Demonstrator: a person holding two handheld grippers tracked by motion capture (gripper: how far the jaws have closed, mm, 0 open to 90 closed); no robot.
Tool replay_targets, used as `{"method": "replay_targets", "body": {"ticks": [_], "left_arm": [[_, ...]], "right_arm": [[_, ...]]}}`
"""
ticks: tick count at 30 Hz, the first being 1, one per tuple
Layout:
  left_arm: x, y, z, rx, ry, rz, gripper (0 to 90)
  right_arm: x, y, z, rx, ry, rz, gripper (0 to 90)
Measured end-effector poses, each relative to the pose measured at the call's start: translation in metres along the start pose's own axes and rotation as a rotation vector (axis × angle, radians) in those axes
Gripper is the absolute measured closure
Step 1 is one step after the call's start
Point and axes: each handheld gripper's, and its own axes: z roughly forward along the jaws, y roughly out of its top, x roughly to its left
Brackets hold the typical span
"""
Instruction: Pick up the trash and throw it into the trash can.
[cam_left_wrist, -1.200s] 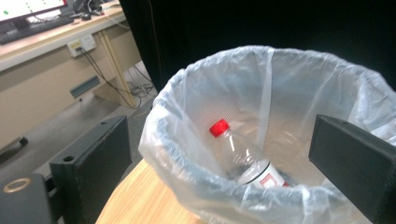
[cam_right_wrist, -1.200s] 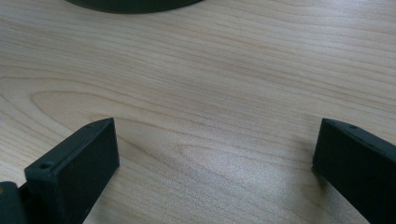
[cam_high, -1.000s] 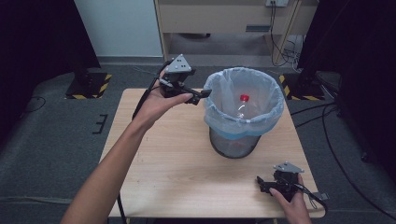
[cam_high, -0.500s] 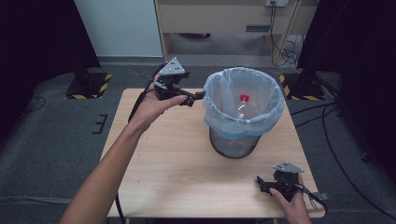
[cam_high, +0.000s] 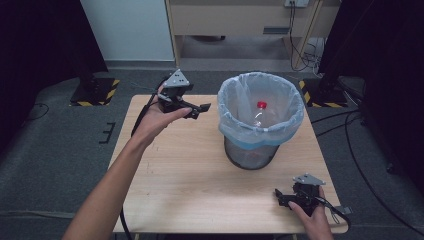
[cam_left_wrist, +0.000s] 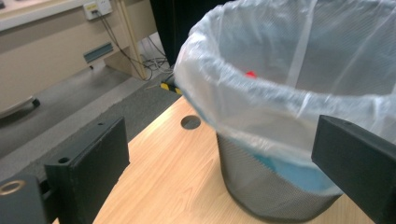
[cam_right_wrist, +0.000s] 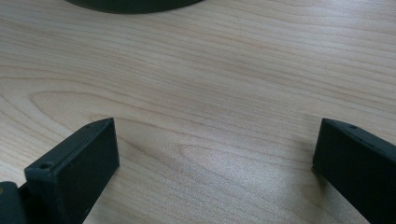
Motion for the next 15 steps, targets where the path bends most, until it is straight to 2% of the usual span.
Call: {"method": "replay_targets", "body": {"ticks": [7, 12, 15], "left_arm": [[0.008, -0.021, 0.004, 0.028, 0.015, -0.031, 3.1], [0.009, -0.031, 0.006, 0.044, 0.017, -0.038, 3.0], [0.009, -0.040, 0.011, 0.071, 0.014, -0.042, 3.1]], "right_arm": [[0.000, 0.000, 0.000, 0.000, 0.000, -0.001, 0.3], [0.000, 0.000, 0.000, -0.001, 0.000, -0.002, 0.3], [0.000, 0.000, 0.000, 0.000, 0.000, 0.001, 0.3]]}}
